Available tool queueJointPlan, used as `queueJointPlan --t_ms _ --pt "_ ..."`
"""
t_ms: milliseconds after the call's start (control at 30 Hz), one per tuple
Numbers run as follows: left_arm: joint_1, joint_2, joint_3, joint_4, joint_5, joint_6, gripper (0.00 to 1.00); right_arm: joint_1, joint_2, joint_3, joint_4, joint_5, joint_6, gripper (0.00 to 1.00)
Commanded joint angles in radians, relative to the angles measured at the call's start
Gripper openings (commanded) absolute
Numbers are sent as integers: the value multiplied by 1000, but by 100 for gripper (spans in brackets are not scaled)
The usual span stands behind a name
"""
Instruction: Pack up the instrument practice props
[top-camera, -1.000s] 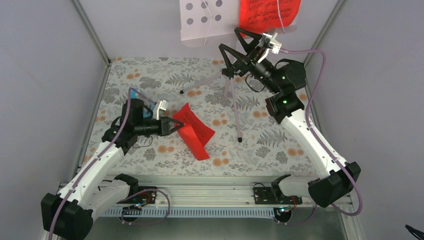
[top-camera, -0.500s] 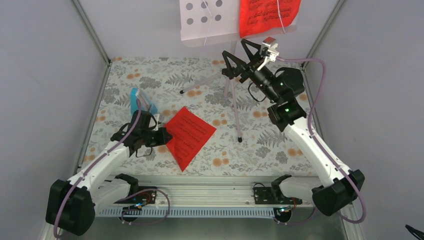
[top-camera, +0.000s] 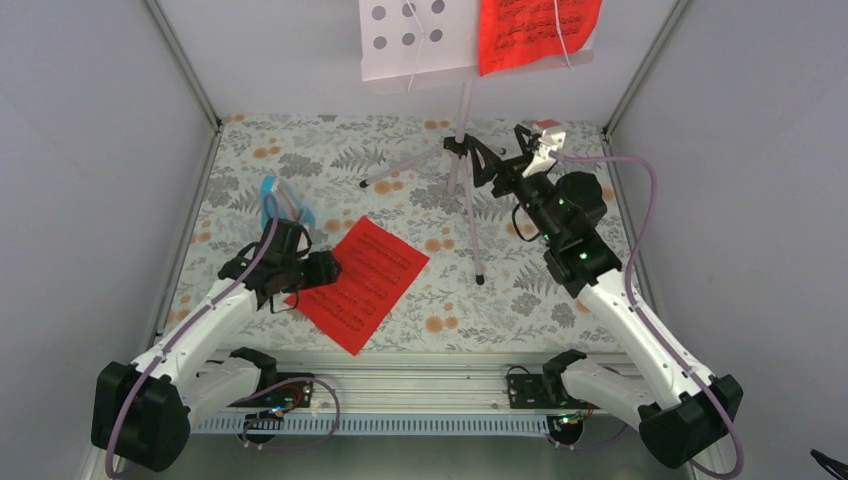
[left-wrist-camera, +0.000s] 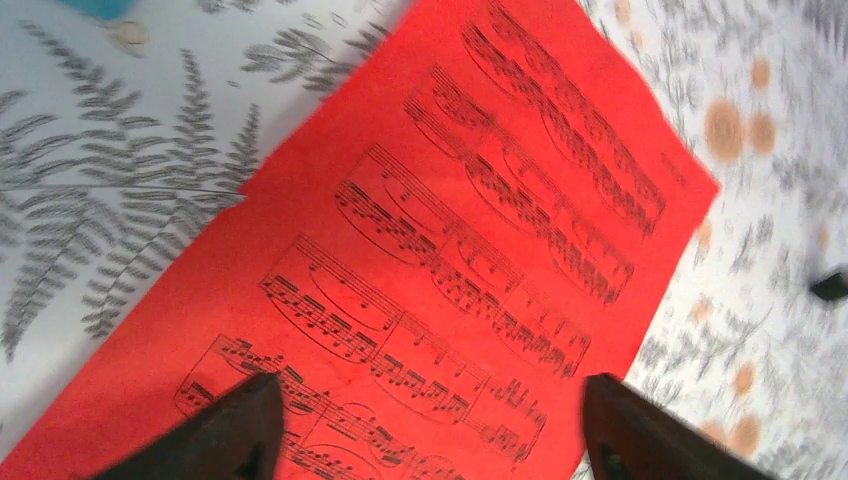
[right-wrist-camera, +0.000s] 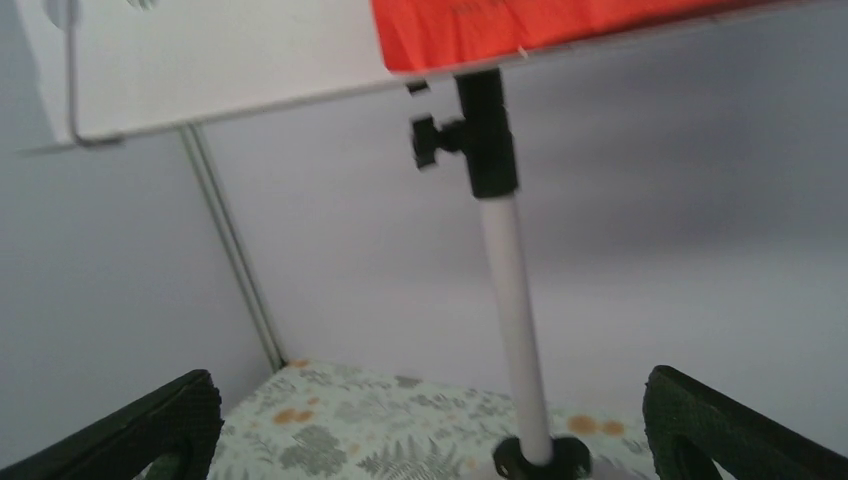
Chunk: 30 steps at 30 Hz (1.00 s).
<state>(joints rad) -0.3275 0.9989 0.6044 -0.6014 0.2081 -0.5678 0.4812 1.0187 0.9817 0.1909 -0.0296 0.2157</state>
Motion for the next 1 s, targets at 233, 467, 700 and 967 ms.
queueJointPlan --t_ms 233,467,700,967 --pt "4 -131 249 -115 -289 90 100 -160 9 -200 -79 -131 64 100" --pt "110 3 429 52 -173 194 100 -245 219 -239 -57 -399 89 93" --pt "123 71 497 207 -156 254 100 -244 354 -199 -47 -481 -15 91" --pt "124 69 479 230 -175 318 100 -205 516 -84 39 -428 -42 70"
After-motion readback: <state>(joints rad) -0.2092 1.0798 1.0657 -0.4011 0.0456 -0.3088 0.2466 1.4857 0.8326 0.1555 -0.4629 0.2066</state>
